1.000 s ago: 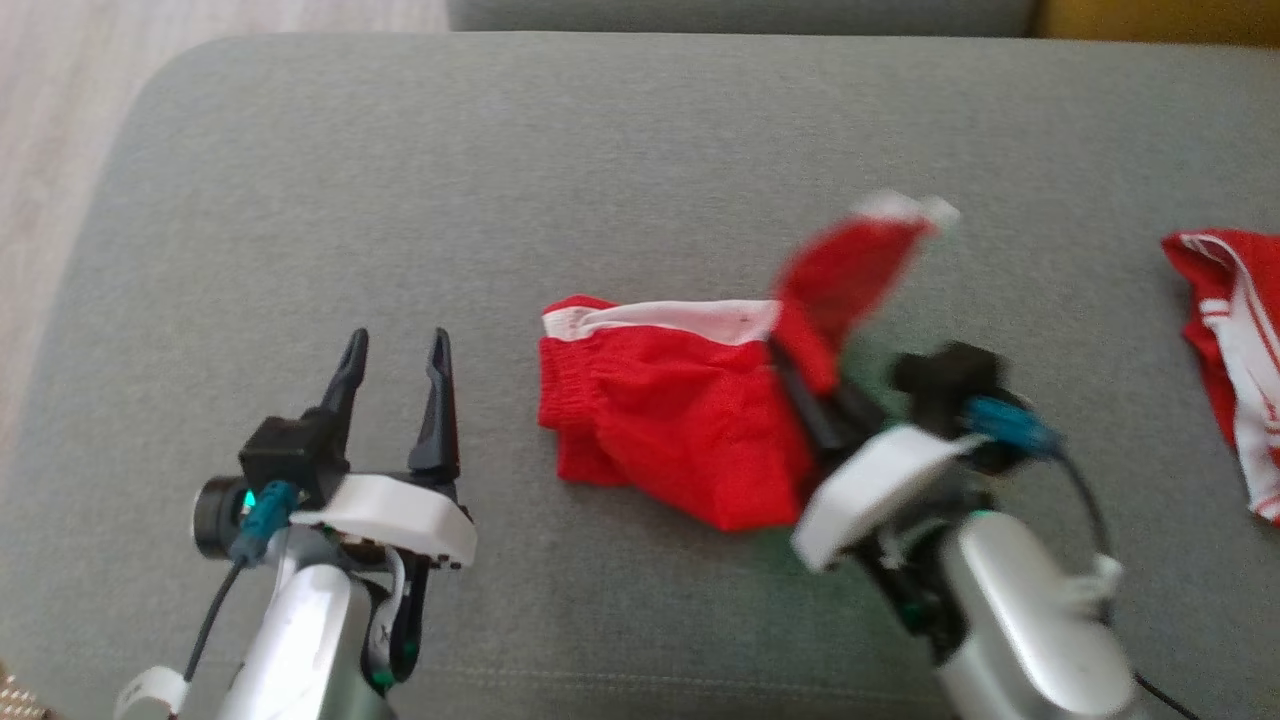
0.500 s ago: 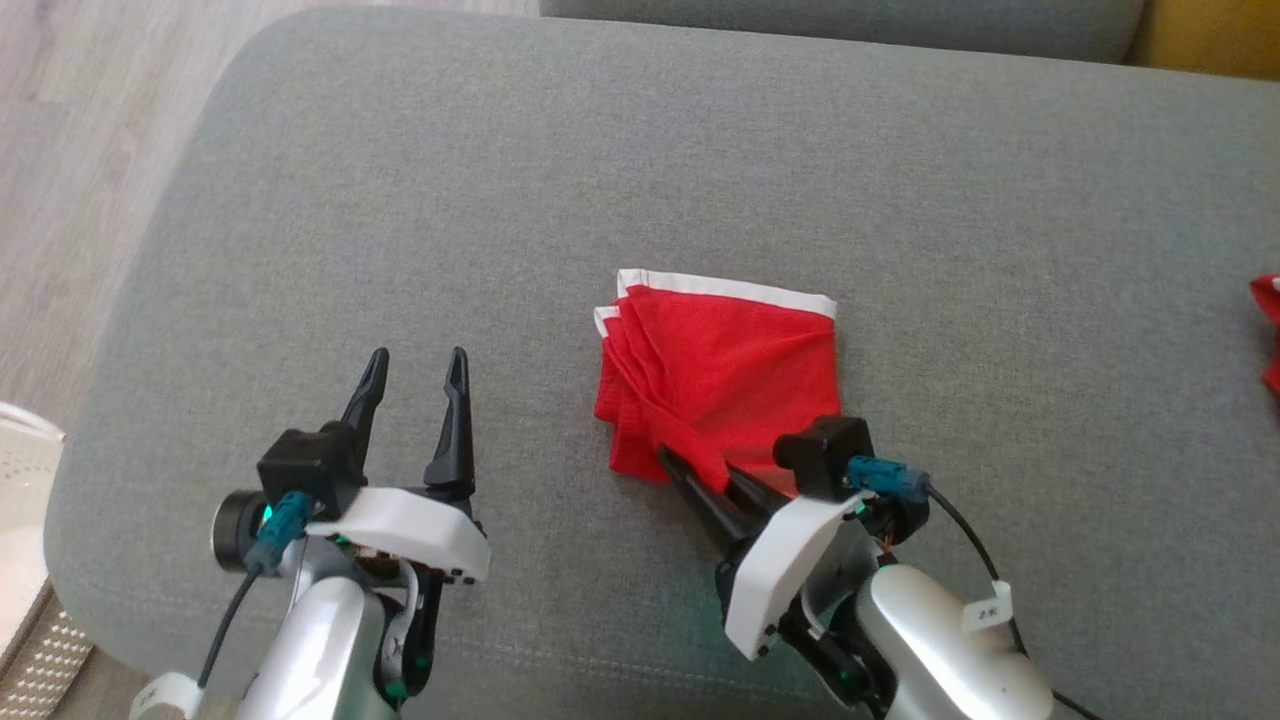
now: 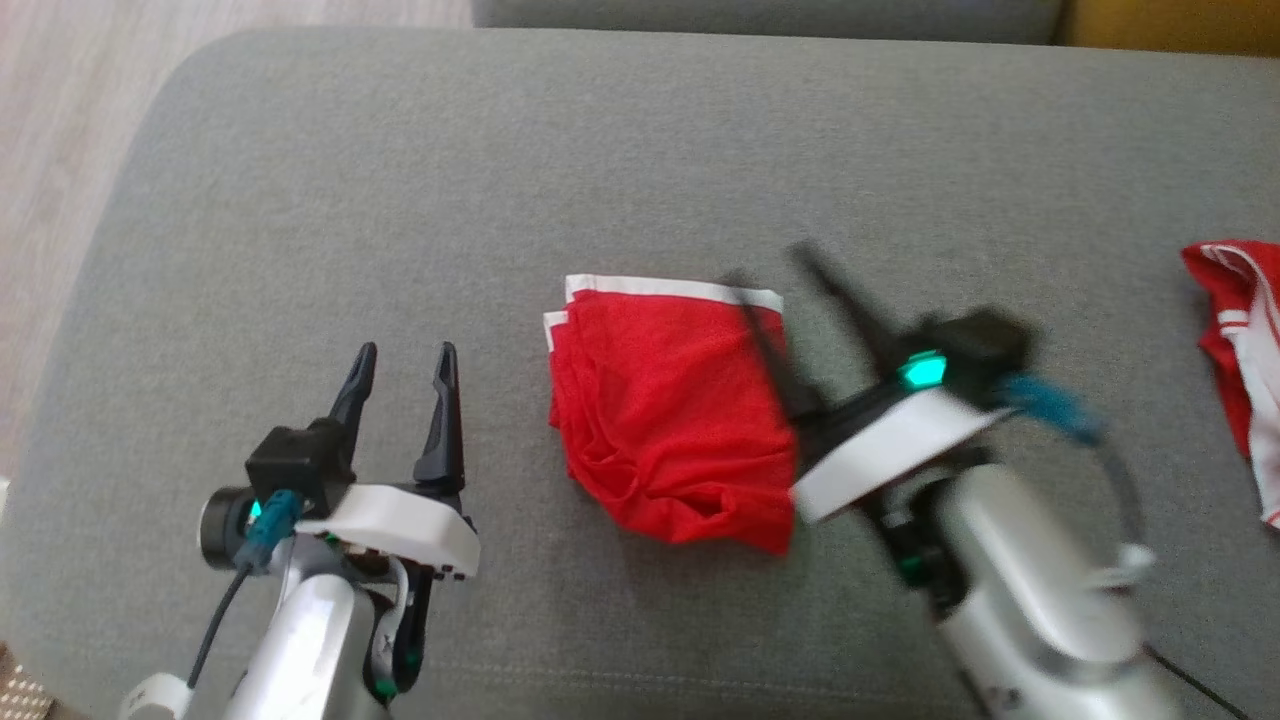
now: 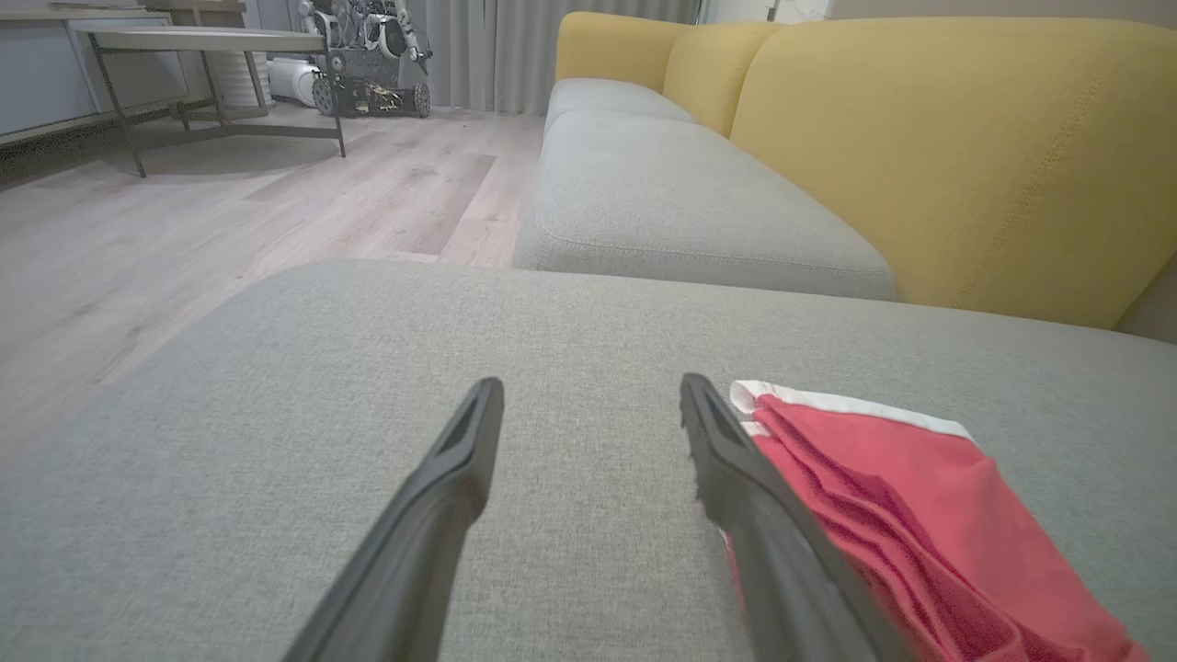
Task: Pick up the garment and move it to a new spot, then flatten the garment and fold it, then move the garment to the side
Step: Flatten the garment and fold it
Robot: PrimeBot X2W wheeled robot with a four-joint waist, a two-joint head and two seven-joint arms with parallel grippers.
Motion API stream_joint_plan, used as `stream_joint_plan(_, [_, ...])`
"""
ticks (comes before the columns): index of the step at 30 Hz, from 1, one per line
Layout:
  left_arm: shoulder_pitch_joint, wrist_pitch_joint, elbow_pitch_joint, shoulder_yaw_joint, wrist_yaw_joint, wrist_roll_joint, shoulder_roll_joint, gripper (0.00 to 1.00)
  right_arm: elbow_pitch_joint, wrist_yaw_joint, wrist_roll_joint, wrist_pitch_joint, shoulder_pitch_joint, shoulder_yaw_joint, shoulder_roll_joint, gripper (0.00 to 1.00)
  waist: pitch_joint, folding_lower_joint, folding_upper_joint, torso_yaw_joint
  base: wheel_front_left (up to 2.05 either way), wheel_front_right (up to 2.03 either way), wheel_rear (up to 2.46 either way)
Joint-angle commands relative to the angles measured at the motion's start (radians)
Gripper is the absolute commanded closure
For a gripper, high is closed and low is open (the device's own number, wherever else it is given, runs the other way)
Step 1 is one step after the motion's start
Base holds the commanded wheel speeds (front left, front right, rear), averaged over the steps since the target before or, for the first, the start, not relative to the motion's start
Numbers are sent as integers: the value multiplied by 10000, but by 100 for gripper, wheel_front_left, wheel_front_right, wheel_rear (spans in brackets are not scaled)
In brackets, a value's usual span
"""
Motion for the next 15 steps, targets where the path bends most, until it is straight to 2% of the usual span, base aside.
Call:
stream_joint_plan(1, [-269,-117,-391,335,42,56,198,0,-433,-7,-159,-101,183,-137,23,0,-68,0,0,-93,0,0,0])
stream_joint_plan(9, [-36,-119,-774,435,195,159,509,0,-1511,-7,-1180,318,1854,-3271,-161,0,-298,0,0,-473,0,0,0])
stream_joint_plan(15, [301,24,-1237,447,334,265,788,0,-2285,-7,-1530,724,2607,-3955,-9,0,-503,0,0,-675,0,0,0])
